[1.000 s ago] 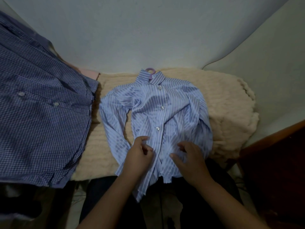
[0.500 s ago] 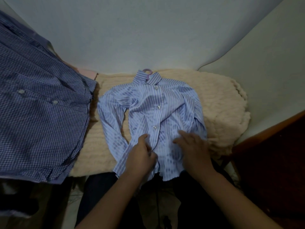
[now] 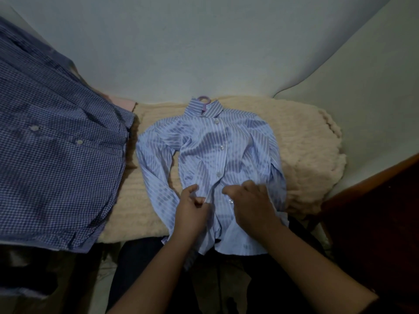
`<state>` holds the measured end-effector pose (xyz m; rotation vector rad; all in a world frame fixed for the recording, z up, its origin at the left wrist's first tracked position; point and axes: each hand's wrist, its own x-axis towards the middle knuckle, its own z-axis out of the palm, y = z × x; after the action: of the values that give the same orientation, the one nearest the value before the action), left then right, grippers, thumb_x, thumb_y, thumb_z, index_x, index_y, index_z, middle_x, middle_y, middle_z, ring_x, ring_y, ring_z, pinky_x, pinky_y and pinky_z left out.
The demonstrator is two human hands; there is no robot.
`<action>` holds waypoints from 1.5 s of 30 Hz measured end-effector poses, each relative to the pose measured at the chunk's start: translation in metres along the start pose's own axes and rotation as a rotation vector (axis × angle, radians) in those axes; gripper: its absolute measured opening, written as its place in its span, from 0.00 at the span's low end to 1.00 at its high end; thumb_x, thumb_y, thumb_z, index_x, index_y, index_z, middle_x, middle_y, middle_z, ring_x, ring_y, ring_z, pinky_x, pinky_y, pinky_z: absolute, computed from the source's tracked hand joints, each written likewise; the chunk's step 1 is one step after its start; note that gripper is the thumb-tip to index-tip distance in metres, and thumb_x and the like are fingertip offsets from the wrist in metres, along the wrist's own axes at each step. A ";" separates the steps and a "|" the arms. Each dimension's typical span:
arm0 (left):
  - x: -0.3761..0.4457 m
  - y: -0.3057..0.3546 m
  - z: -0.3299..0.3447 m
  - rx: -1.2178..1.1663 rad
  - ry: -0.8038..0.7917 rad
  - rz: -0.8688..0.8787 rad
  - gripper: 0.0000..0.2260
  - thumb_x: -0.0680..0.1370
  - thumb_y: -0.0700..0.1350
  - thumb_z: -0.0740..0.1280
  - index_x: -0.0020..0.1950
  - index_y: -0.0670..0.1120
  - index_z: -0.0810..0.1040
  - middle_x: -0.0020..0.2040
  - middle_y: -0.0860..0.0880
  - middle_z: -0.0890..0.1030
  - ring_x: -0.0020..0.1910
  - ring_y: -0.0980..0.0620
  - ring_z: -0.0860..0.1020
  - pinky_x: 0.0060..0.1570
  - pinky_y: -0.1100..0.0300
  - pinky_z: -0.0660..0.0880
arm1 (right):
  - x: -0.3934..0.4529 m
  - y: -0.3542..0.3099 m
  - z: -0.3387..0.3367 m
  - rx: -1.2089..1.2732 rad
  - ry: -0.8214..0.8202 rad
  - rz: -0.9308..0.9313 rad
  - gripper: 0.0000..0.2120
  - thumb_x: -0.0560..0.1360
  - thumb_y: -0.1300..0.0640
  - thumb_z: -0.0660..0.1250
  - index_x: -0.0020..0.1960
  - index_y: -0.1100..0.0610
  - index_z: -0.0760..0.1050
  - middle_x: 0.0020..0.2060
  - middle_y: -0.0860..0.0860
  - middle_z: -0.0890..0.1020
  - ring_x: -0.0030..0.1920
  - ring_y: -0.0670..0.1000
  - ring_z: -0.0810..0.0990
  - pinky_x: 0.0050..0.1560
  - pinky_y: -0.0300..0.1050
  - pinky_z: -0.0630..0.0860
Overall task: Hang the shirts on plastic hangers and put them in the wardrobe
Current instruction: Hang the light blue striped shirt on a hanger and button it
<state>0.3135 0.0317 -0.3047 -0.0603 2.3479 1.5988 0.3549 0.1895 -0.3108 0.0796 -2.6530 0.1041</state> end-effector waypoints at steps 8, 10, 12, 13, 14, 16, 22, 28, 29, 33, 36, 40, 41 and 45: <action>0.000 0.003 -0.001 -0.130 -0.067 -0.137 0.25 0.77 0.38 0.66 0.72 0.47 0.65 0.51 0.49 0.81 0.34 0.55 0.77 0.30 0.66 0.72 | 0.012 0.001 0.001 0.349 -0.351 0.356 0.09 0.73 0.66 0.65 0.50 0.56 0.74 0.33 0.54 0.76 0.34 0.56 0.76 0.33 0.42 0.63; -0.001 0.004 -0.001 -0.191 -0.085 -0.163 0.24 0.77 0.37 0.66 0.71 0.47 0.66 0.48 0.51 0.81 0.34 0.55 0.77 0.29 0.67 0.73 | 0.016 -0.003 -0.003 0.470 -0.458 0.506 0.08 0.75 0.65 0.61 0.52 0.55 0.68 0.34 0.52 0.73 0.34 0.53 0.73 0.35 0.43 0.62; -0.002 0.005 0.000 -0.218 -0.101 -0.168 0.23 0.77 0.37 0.66 0.71 0.47 0.66 0.45 0.52 0.81 0.30 0.58 0.77 0.27 0.68 0.72 | 0.020 -0.009 -0.005 0.597 -0.501 0.674 0.10 0.74 0.64 0.62 0.48 0.52 0.64 0.34 0.53 0.73 0.33 0.55 0.74 0.32 0.47 0.67; -0.004 0.007 0.001 -0.219 -0.107 -0.165 0.23 0.77 0.36 0.66 0.71 0.47 0.66 0.45 0.52 0.81 0.27 0.60 0.76 0.26 0.69 0.71 | 0.023 -0.011 -0.005 0.667 -0.513 0.763 0.12 0.73 0.65 0.64 0.45 0.51 0.63 0.35 0.55 0.74 0.34 0.57 0.77 0.32 0.49 0.71; -0.006 0.007 0.003 -0.211 -0.116 -0.157 0.24 0.77 0.36 0.66 0.71 0.47 0.66 0.45 0.52 0.81 0.25 0.62 0.75 0.26 0.69 0.71 | 0.025 -0.014 -0.006 0.757 -0.529 0.860 0.14 0.72 0.65 0.65 0.42 0.51 0.62 0.37 0.56 0.75 0.33 0.57 0.78 0.30 0.49 0.73; -0.009 0.006 0.006 -0.191 -0.126 -0.140 0.25 0.76 0.36 0.67 0.71 0.47 0.65 0.47 0.52 0.82 0.25 0.63 0.76 0.26 0.69 0.72 | 0.027 -0.018 -0.007 0.985 -0.573 1.057 0.15 0.73 0.68 0.65 0.42 0.53 0.62 0.38 0.59 0.75 0.29 0.54 0.74 0.26 0.44 0.70; -0.015 0.006 0.008 -0.192 -0.138 -0.151 0.23 0.77 0.36 0.67 0.69 0.47 0.67 0.45 0.53 0.82 0.30 0.59 0.78 0.28 0.68 0.73 | 0.027 -0.014 -0.015 1.268 -0.600 1.203 0.12 0.75 0.71 0.63 0.44 0.57 0.63 0.41 0.64 0.75 0.29 0.54 0.74 0.33 0.46 0.71; -0.015 0.004 0.008 -0.254 -0.126 -0.164 0.20 0.77 0.38 0.68 0.66 0.49 0.68 0.43 0.52 0.83 0.35 0.53 0.80 0.33 0.64 0.75 | 0.023 -0.016 -0.011 1.159 -0.521 1.102 0.14 0.73 0.74 0.63 0.41 0.58 0.64 0.34 0.58 0.74 0.28 0.54 0.74 0.28 0.43 0.70; -0.015 0.003 0.008 -0.277 -0.125 -0.175 0.19 0.77 0.39 0.68 0.66 0.48 0.68 0.41 0.51 0.83 0.36 0.52 0.80 0.35 0.62 0.75 | 0.022 -0.017 -0.009 1.149 -0.490 1.081 0.13 0.73 0.74 0.62 0.40 0.57 0.64 0.34 0.59 0.74 0.29 0.54 0.74 0.28 0.43 0.70; -0.009 -0.002 0.010 -0.324 -0.110 -0.185 0.18 0.77 0.40 0.68 0.65 0.47 0.68 0.36 0.51 0.84 0.37 0.52 0.82 0.40 0.58 0.76 | 0.014 -0.022 -0.008 1.030 -0.410 0.841 0.13 0.73 0.73 0.58 0.38 0.56 0.66 0.33 0.58 0.72 0.34 0.55 0.76 0.32 0.43 0.72; -0.010 -0.005 0.008 -0.351 -0.094 -0.168 0.19 0.76 0.37 0.68 0.65 0.46 0.69 0.44 0.46 0.85 0.45 0.46 0.83 0.46 0.54 0.78 | 0.010 -0.024 -0.015 0.931 -0.454 0.610 0.13 0.77 0.68 0.58 0.43 0.52 0.71 0.35 0.52 0.76 0.36 0.49 0.78 0.36 0.35 0.71; -0.012 -0.010 0.008 -0.325 -0.078 -0.093 0.21 0.75 0.34 0.68 0.66 0.46 0.69 0.43 0.47 0.84 0.41 0.54 0.82 0.44 0.63 0.76 | 0.010 -0.023 -0.021 0.803 -0.518 0.463 0.12 0.79 0.61 0.59 0.59 0.55 0.77 0.47 0.49 0.79 0.48 0.49 0.79 0.42 0.30 0.67; -0.012 -0.011 0.008 -0.333 -0.079 -0.078 0.21 0.75 0.34 0.69 0.66 0.45 0.69 0.43 0.47 0.84 0.42 0.54 0.82 0.44 0.64 0.76 | 0.011 -0.024 -0.021 0.806 -0.510 0.455 0.12 0.79 0.59 0.60 0.61 0.55 0.76 0.47 0.49 0.79 0.46 0.47 0.78 0.40 0.27 0.66; -0.014 -0.013 0.012 -0.328 -0.067 -0.027 0.21 0.75 0.33 0.68 0.64 0.46 0.68 0.39 0.52 0.84 0.41 0.58 0.82 0.44 0.67 0.76 | 0.011 -0.026 -0.019 0.790 -0.510 0.422 0.12 0.78 0.57 0.62 0.61 0.53 0.73 0.39 0.46 0.75 0.33 0.40 0.73 0.36 0.24 0.66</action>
<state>0.3316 0.0358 -0.3163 -0.1064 2.0054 1.9246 0.3560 0.1651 -0.2873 -0.2270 -2.8931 1.4260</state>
